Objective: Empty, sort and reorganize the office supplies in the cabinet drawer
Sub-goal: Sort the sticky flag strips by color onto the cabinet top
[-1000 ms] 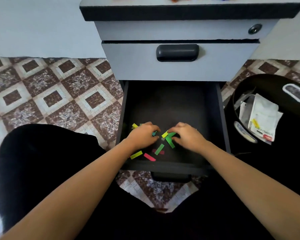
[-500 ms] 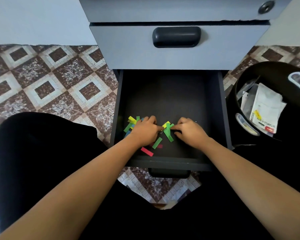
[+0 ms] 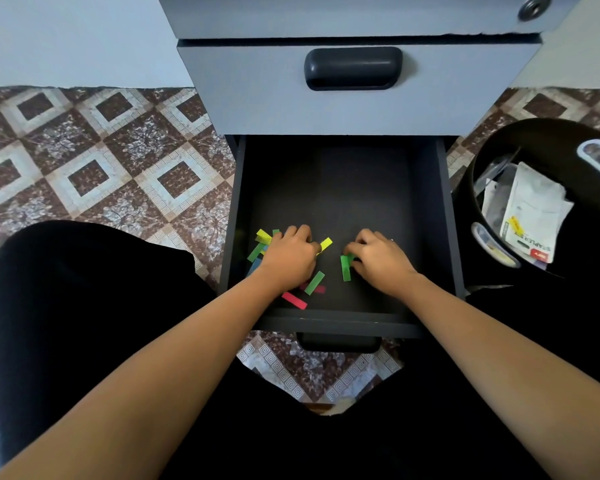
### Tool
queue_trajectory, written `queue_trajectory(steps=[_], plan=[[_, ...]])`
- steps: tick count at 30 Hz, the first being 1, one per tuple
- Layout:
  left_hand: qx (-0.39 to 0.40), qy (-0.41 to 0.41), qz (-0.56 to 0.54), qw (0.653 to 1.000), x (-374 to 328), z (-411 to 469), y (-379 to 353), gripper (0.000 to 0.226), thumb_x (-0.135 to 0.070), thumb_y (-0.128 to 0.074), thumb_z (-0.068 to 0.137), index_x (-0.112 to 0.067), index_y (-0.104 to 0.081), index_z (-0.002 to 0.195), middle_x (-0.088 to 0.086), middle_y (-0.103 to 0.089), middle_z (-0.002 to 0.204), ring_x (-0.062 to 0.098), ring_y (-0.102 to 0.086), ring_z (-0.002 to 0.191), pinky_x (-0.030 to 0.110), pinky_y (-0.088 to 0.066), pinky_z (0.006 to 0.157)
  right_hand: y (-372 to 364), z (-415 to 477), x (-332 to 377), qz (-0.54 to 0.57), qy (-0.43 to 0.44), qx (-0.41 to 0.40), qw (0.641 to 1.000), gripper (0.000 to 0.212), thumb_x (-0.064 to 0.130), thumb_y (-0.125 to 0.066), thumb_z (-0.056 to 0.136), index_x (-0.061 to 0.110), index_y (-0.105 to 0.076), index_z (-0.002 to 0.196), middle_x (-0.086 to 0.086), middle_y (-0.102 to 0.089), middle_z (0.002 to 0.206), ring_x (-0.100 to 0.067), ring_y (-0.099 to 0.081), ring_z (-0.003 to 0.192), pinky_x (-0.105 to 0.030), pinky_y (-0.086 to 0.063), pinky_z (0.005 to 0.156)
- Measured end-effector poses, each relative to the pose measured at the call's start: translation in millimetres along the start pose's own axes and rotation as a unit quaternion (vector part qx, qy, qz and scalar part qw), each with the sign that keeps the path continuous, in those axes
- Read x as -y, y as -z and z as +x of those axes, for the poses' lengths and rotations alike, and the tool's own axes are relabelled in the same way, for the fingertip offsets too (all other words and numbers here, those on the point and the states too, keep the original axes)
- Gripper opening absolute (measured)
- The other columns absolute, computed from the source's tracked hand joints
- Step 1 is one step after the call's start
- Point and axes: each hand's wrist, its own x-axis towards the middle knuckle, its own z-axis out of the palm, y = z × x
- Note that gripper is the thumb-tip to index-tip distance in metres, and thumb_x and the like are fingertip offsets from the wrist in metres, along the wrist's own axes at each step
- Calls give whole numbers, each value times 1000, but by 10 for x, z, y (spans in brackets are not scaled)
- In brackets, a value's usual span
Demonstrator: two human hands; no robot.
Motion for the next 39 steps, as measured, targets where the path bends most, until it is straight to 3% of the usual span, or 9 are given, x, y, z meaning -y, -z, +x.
queue_trajectory(steps=[7,16,22,27,30,33,39], plan=[[16,-84,-29,996,-189,48,-28,33,-28,-40,97,-18,-55,124,7,-46,123,25,-43,115,35,-36,91,-15,42,-9,20,-40,3,999,23,23,-53,93,11,-57,112,-8,-49,120,-28,-43,111,-41,-37,94],[27,9,-80,996,-321,146,-78,37,-36,-50,93,-10,-53,119,9,-53,123,27,-46,118,39,-36,96,-120,74,6,100,-82,0,992,27,13,-52,90,8,-55,116,-12,-60,116,-30,-51,112,-35,-38,89],[29,62,-169,983,-310,176,-80,24,-30,-55,90,-10,-58,104,8,-57,109,25,-53,104,38,-42,83,-168,130,43,244,-114,-24,963,12,10,-62,85,9,-69,95,-9,-69,96,-25,-63,90,-33,-50,79],[31,101,-280,954,-223,190,-22,13,-16,-60,87,-6,-62,95,9,-64,98,25,-58,94,32,-46,77,-107,156,46,310,-134,-39,940,6,11,-67,83,8,-71,87,-8,-71,90,-13,-58,78,-22,-43,68],[37,105,-285,952,-107,205,89,19,-16,-61,87,-7,-65,104,10,-66,103,25,-59,100,26,-43,81,-45,170,24,311,-140,-43,939,7,11,-67,84,9,-71,89,-5,-70,92,-11,-57,81,-18,-41,67],[50,101,-258,960,34,200,216,26,-17,-59,89,-10,-66,114,8,-65,113,24,-58,107,25,-42,87,12,168,69,282,-111,-22,953,11,14,-66,86,12,-71,96,0,-68,95,-12,-59,88,-20,-43,76],[122,92,-231,961,306,137,359,22,-12,-56,90,-8,-69,108,7,-66,111,21,-59,102,24,-42,81,-23,147,299,179,57,72,980,24,14,-61,87,17,-69,109,-3,-68,102,-19,-61,95,-35,-49,85]])
